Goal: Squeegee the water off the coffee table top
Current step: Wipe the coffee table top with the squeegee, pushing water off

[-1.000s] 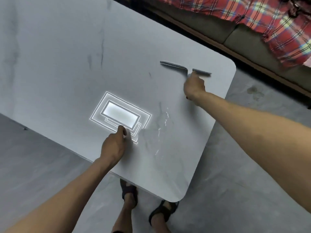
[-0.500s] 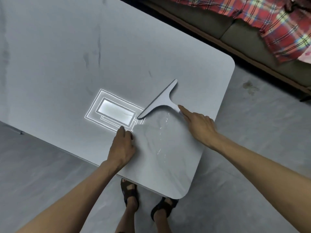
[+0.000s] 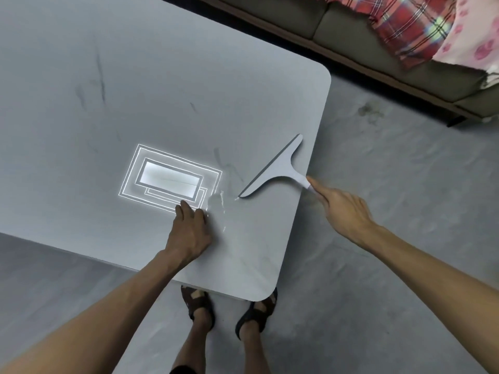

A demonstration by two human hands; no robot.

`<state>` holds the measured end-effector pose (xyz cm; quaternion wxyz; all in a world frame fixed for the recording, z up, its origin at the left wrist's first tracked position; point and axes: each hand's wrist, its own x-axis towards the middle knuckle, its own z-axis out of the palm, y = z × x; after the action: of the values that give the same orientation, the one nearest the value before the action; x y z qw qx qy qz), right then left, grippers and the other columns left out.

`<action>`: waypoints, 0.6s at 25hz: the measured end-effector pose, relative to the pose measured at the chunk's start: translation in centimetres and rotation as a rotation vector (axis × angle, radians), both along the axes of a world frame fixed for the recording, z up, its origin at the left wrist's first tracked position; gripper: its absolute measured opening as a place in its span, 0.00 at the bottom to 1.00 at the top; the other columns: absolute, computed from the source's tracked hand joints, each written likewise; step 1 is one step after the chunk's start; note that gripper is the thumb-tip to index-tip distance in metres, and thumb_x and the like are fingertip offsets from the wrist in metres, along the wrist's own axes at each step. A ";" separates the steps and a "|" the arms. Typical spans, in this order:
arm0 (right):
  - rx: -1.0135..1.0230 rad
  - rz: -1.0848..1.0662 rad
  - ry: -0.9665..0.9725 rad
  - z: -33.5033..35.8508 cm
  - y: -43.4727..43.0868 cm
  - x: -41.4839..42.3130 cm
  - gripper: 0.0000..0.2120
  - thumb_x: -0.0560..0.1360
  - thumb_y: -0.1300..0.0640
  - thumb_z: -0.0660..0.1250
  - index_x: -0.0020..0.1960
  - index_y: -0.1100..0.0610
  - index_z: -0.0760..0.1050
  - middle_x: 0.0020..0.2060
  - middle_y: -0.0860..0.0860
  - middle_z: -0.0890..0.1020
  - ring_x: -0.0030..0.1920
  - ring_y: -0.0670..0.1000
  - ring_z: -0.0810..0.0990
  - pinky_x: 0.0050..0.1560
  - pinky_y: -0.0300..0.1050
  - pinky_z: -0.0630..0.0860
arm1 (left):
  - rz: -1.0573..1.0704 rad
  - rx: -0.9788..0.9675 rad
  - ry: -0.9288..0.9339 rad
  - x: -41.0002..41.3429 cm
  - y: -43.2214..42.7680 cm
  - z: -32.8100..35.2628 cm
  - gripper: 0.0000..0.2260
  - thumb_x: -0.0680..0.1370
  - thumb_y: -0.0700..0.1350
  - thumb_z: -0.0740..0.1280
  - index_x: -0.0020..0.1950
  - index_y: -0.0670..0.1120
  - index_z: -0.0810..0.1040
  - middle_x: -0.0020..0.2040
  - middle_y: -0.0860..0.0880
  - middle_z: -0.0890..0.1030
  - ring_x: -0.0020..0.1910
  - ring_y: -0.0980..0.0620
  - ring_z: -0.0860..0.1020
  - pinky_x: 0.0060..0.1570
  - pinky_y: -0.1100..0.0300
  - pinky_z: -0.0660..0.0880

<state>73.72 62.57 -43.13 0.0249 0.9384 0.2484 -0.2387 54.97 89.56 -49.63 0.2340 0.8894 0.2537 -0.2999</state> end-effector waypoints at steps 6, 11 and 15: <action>0.024 -0.020 -0.043 -0.4 -4.2 -0.2 0.22 0.83 0.50 0.51 0.73 0.34 0.55 0.35 0.49 0.72 0.33 0.56 0.72 0.34 0.46 0.67 | -0.098 -0.055 0.001 -0.6 -1.7 0.4 0.16 0.73 0.37 0.63 0.60 0.36 0.69 0.66 0.33 0.64 0.68 0.34 0.62 0.61 0.50 0.69; -0.023 -0.024 -0.091 0.1 -6.8 -0.6 0.23 0.82 0.51 0.53 0.74 0.35 0.55 0.34 0.51 0.73 0.31 0.56 0.71 0.33 0.45 0.64 | -0.097 -0.107 0.005 -0.6 -3.0 1.0 0.14 0.73 0.35 0.63 0.58 0.36 0.69 0.66 0.34 0.64 0.66 0.36 0.65 0.55 0.52 0.70; -0.050 -0.043 -0.083 0.9 -9.3 -1.0 0.24 0.82 0.54 0.55 0.74 0.35 0.56 0.33 0.52 0.74 0.31 0.56 0.72 0.33 0.44 0.64 | -0.103 -0.143 -0.025 -0.8 -3.5 1.6 0.12 0.73 0.35 0.63 0.56 0.36 0.69 0.62 0.36 0.67 0.55 0.40 0.68 0.47 0.55 0.66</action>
<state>72.69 53.32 -42.26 0.0535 0.9518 0.2207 -0.2064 54.20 86.07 -48.06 0.2844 0.8858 0.1827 -0.3178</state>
